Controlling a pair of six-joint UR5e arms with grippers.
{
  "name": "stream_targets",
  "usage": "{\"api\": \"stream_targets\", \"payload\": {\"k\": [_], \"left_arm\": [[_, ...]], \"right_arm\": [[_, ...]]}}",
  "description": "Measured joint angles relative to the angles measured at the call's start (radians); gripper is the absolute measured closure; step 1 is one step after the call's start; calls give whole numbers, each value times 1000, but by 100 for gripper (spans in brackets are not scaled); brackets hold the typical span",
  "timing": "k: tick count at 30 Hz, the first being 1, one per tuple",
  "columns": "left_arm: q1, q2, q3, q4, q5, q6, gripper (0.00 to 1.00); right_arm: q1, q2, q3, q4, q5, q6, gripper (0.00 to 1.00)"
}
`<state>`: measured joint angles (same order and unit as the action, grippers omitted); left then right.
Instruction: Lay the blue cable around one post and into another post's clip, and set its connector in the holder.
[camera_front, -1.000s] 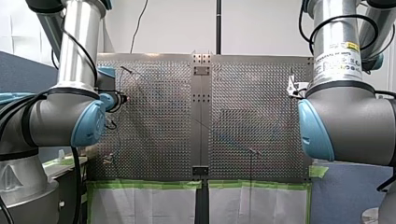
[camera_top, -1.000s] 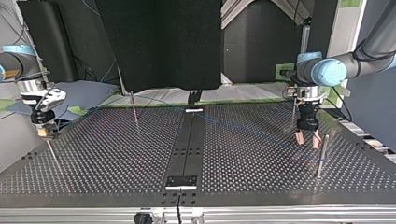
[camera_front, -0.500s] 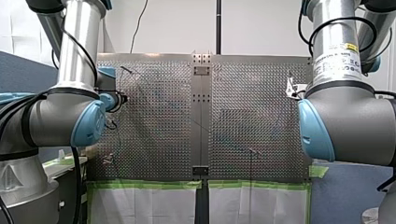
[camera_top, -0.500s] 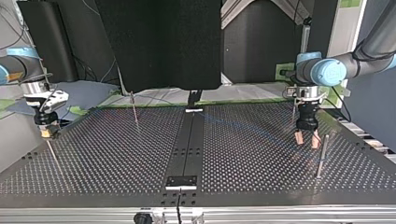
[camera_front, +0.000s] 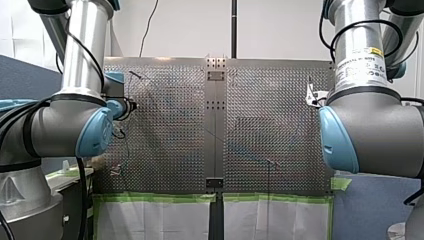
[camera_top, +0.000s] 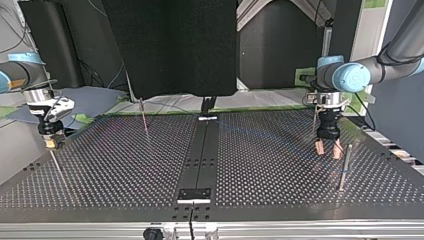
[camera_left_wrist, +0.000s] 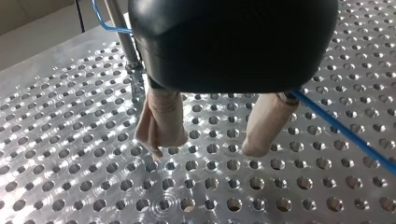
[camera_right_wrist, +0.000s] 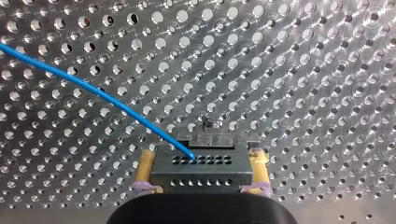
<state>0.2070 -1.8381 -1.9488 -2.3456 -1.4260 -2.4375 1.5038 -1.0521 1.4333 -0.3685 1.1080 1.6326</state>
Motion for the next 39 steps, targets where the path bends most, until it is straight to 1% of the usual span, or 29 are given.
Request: {"api": "stream_targets", "payload": {"k": [8, 15, 25, 33, 39], "left_arm": [[0, 1, 0, 0, 0, 4, 11], [-1, 0, 1, 0, 0, 5, 11], [-3, 0, 1, 0, 0, 7, 11], [-5, 0, 1, 0, 0, 10, 11], [-5, 0, 0, 0, 0, 11, 11]], "right_arm": [[2, 0, -4, -6, 0, 3, 100], [2, 0, -15, 3, 0, 5, 100], [1, 1, -16, 6, 4, 11, 100], [2, 2, -16, -1, 15, 29, 100], [4, 3, -15, -3, 17, 52, 100]]}}
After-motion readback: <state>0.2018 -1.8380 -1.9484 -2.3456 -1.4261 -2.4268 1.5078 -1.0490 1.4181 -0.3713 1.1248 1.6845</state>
